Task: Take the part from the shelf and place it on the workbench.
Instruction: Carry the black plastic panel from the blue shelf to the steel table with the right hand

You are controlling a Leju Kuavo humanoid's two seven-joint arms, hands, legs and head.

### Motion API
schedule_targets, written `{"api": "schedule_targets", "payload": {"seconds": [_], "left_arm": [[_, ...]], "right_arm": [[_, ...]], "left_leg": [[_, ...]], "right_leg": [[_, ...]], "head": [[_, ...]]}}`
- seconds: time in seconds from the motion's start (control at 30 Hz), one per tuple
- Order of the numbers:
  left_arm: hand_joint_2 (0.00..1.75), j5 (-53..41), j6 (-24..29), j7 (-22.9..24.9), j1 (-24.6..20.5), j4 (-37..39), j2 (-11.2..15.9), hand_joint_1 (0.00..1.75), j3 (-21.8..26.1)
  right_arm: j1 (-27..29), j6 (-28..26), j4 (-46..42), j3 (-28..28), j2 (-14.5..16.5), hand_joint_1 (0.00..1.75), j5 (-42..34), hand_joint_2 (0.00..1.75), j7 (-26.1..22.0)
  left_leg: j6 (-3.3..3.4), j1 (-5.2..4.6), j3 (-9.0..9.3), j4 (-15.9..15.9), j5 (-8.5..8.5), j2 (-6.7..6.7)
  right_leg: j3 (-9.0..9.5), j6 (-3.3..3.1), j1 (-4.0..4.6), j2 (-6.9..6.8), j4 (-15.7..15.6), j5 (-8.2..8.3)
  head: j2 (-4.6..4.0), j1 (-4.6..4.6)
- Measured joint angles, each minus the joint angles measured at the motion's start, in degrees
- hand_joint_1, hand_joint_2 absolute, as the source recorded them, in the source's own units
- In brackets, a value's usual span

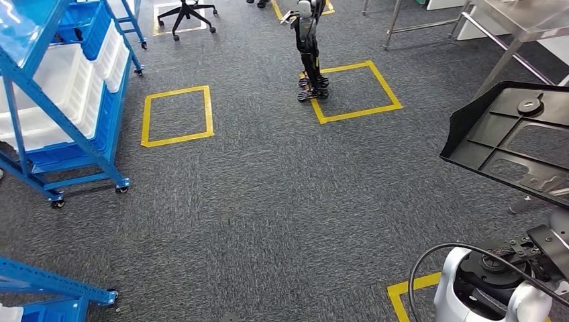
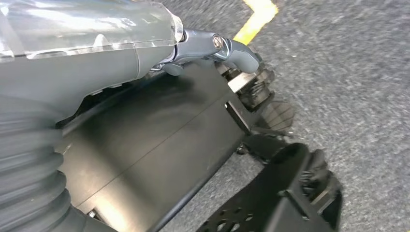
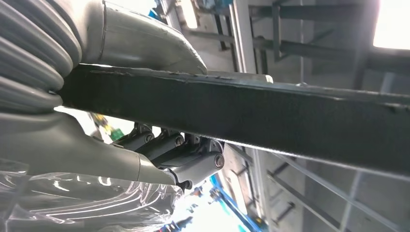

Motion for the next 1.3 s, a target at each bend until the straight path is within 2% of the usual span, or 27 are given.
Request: {"api": "schedule_targets", "payload": {"seconds": [0.03,0.07,0.13,0.2,0.27,0.3,0.33,0.4,0.43,0.47,0.5,0.53,0.57,0.63,0.7,0.77,0.8,0.87,0.93,0.97,1.0,1.03,1.07,1.1,1.17,1.23,1.3], "left_arm": [[1.75,0.0,0.0,0.0,-0.1,0.0,0.0,0.0,0.0],[1.75,0.0,-0.1,0.1,0.0,0.0,0.0,0.0,0.0],[1.75,0.0,-0.2,0.2,0.3,0.0,0.0,0.0,0.0],[1.75,0.0,-0.3,0.3,0.4,0.0,0.0,0.0,-0.1],[1.75,0.0,-0.4,0.3,0.2,0.0,-0.1,0.0,-0.2],[1.75,0.0,-0.4,0.3,0.2,0.0,-0.1,0.0,-0.2],[1.75,0.1,-0.4,0.3,0.2,0.0,-0.2,0.0,-0.2],[1.75,0.1,-0.4,0.3,0.4,0.0,-0.3,0.0,-0.3],[1.75,0.2,-0.4,0.3,0.6,0.0,-0.3,0.0,-0.3],[1.75,0.2,-0.4,0.3,0.7,0.0,-0.3,0.0,-0.3],[1.75,0.2,-0.4,0.3,0.7,0.0,-0.3,0.0,-0.3],[1.75,0.2,-0.3,0.3,0.7,0.0,-0.3,0.0,-0.3],[1.75,0.2,-0.3,0.2,0.7,0.0,-0.3,0.0,-0.3],[1.75,0.2,-0.3,0.2,0.6,0.0,-0.3,0.0,-0.3],[1.75,0.2,-0.3,0.2,0.5,0.0,-0.2,0.0,-0.3],[1.75,0.2,-0.3,0.2,0.4,0.0,-0.3,0.0,-0.4],[1.75,0.3,-0.3,0.2,0.3,0.0,-0.3,0.0,-0.4],[1.75,0.3,-0.3,0.1,0.2,0.0,-0.3,0.0,-0.4],[1.75,0.3,-0.3,-0.1,0.2,0.0,-0.3,0.0,-0.4],[1.75,0.2,-0.2,-0.2,0.0,0.0,-0.3,0.0,-0.4],[1.75,0.2,-0.2,-0.3,-0.1,0.0,-0.3,0.0,-0.4],[1.75,0.2,-0.2,-0.4,-0.3,0.0,-0.3,0.0,-0.4],[1.75,0.2,-0.2,-0.4,-0.3,0.0,-0.3,0.0,-0.4],[1.75,0.2,-0.2,-0.4,-0.2,0.0,-0.3,0.0,-0.4],[1.75,0.3,-0.2,-0.3,0.1,0.0,-0.3,0.0,-0.5],[1.75,0.4,-0.1,-0.3,0.3,0.0,-0.2,0.0,-0.5],[1.75,0.6,0.0,-0.4,0.2,0.0,-0.2,0.0,-0.5]], "right_arm": [[0.0,0.0,-0.1,0.0,0.0,1.75,0.0,1.75,0.0],[0.0,-0.1,-0.2,0.0,0.0,1.75,0.0,1.75,0.0],[0.1,-0.2,-0.6,-0.1,0.0,1.75,0.2,1.75,0.0],[0.2,-0.4,-0.8,-0.2,0.0,1.75,0.4,1.75,0.0],[0.4,-0.7,-1.1,-0.2,0.0,1.75,0.5,1.75,0.0],[0.5,-0.8,-1.3,-0.3,0.0,1.75,0.6,1.75,0.0],[0.4,-0.8,-1.4,-0.3,0.0,1.75,0.6,1.75,0.0],[0.4,-0.8,-1.5,-0.3,0.0,1.75,0.7,1.75,0.0],[0.3,-0.8,-1.5,-0.3,0.0,1.75,0.7,1.75,0.0],[0.3,-0.8,-1.5,-0.3,0.0,1.75,0.7,1.75,0.0],[0.4,-0.8,-1.5,-0.3,0.0,1.75,0.7,1.75,0.0],[0.4,-0.8,-1.5,-0.3,0.0,1.75,0.7,1.75,0.0],[0.3,-0.8,-1.5,-0.3,0.0,1.75,0.7,1.75,0.0],[0.2,-0.8,-1.5,-0.3,-0.1,1.75,0.7,1.75,0.0],[0.1,-0.8,-1.4,-0.3,-0.1,1.75,0.7,1.75,0.0],[0.0,-0.9,-1.3,-0.3,-0.1,1.75,0.7,1.75,0.0],[-0.1,-1.0,-1.3,-0.4,-0.1,1.75,0.8,1.75,0.1],[-0.2,-1.2,-1.4,-0.3,-0.1,1.75,0.9,1.75,0.0],[-0.4,-1.7,-1.4,-0.2,-0.1,1.75,1.0,1.75,0.0],[-0.4,-1.8,-1.4,-0.1,-0.1,1.75,1.0,1.75,0.0],[-0.4,-1.9,-1.4,-0.1,-0.1,1.75,1.0,1.75,0.0],[-0.4,-1.9,-1.4,-0.1,-0.2,1.75,1.0,1.75,0.0],[-0.3,-1.9,-1.4,0.0,-0.2,1.75,1.0,1.75,0.0],[-0.3,-1.9,-1.4,0.0,-0.3,1.75,0.9,1.75,0.0],[-0.3,-1.8,-1.4,0.1,-0.4,1.75,0.9,1.75,0.0],[-0.3,-1.8,-1.3,0.3,-0.6,1.75,0.9,1.75,0.0],[-0.2,-1.8,-1.3,0.4,-0.8,1.75,0.9,1.75,0.0]], "left_leg": [[0.31,-0.07,0.41,-1.2,1.44,-0.14],[0.72,-0.2,1.71,-4.5,3.75,-0.64],[1.63,-0.49,4.65,-12.1,7.69,-3.55],[2.18,-0.76,6.14,-16.1,8.61,-5.65],[2.47,-0.73,6.63,-17.3,8.66,-4.77],[2.58,-0.63,6.93,-18.0,9.0,-4.06],[2.81,-0.51,7.24,-18.7,9.43,-3.23],[3.08,-0.5,7.61,-19.7,9.95,-1.42],[3.2,-0.55,7.58,-19.8,9.99,-0.5],[3.16,-0.57,7.49,-19.8,9.95,0.45],[3.05,-0.52,7.43,-19.7,9.87,1.36],[2.87,-0.43,7.4,-19.5,9.73,2.24],[2.6,-0.29,7.39,-19.2,9.49,3.08],[1.79,-0.23,7.3,-18.3,8.7,4.37],[1.0,-0.48,7.26,-17.5,7.8,5.27],[0.41,-0.56,7.68,-17.2,7.31,6.26],[0.07,-0.41,7.9,-17.1,7.04,6.37],[-0.43,0.02,7.06,-14.5,5.06,4.25],[-0.57,0.23,3.91,-7.5,1.23,1.1],[-0.51,0.24,1.95,-3.4,-0.39,0.4],[-0.36,0.22,0.45,-0.4,-1.12,0.11],[-0.09,0.18,-0.19,0.5,-0.7,0.0],[0.29,0.1,0.23,-0.9,0.88,-0.18],[0.77,-0.03,1.53,-4.2,3.24,-0.72],[1.72,-0.3,4.56,-12.1,7.11,-3.43],[2.16,-0.54,5.93,-15.8,7.94,-5.33],[2.33,-0.62,6.28,-16.6,8.06,-4.7]], "right_leg": [[0.08,-0.03,0.13,0.88,0.0,0.01],[0.19,-0.04,0.2,1.78,0.0,0.02],[0.2,0.17,0.09,3.4,0.0,0.16],[-0.25,0.74,-0.28,4.69,0.0,0.51],[-0.68,1.55,-0.52,5.81,-0.3,1.0],[-0.84,1.83,-0.44,5.25,-0.2,0.98],[-1.26,2.08,-0.27,3.73,0.7,0.34],[-3.56,2.46,-0.11,-0.26,5.5,-2.69],[-5.26,2.74,-0.23,-1.43,9.1,-4.54],[-6.83,3.06,-0.49,-1.86,12.3,-5.78],[-7.66,3.4,-0.8,-2.11,14.1,-6.11],[-7.38,3.77,-1.11,-2.39,13.8,-5.42],[-5.94,4.18,-1.44,-2.91,11.3,-3.88],[-1.75,4.67,-1.74,-5.4,4.0,-1.16],[0.1,3.89,-1.59,-6.88,0.7,-0.72],[-0.1,2.61,-1.38,-5.88,0.9,-0.98],[-0.14,2.21,-1.39,-5.24,0.8,-0.95],[-0.15,1.43,-1.41,-3.93,0.7,-0.8],[-0.22,0.9,-1.23,-2.63,0.7,-0.69],[-0.27,0.75,-1.05,-1.93,0.7,-0.65],[-0.28,0.66,-0.86,-1.18,0.7,-0.62],[-0.26,0.61,-0.68,-0.36,0.7,-0.6],[-0.2,0.58,-0.54,0.5,0.7,-0.57],[-0.13,0.58,-0.46,1.37,0.7,-0.53],[-0.17,0.8,-0.5,2.9,0.7,-0.34],[-0.58,1.44,-0.84,4.16,0.6,0.04],[-0.91,2.31,-1.1,5.28,0.3,0.52]], "head": [[0.0,0.01],[0.0,0.01],[0.0,0.0],[0.0,-0.01],[0.0,-0.01],[0.0,0.0],[0.0,0.0],[0.0,0.0],[0.0,0.0],[0.0,0.01],[0.0,0.01],[0.0,0.01],[0.0,0.01],[0.0,0.01],[0.0,0.0],[0.0,0.0],[0.0,-0.01],[0.0,-0.01],[0.0,-0.01],[0.0,-0.01],[0.0,-0.01],[0.0,0.0],[0.0,0.0],[0.0,0.0],[0.0,0.01],[0.0,0.0],[0.0,0.0]]}}
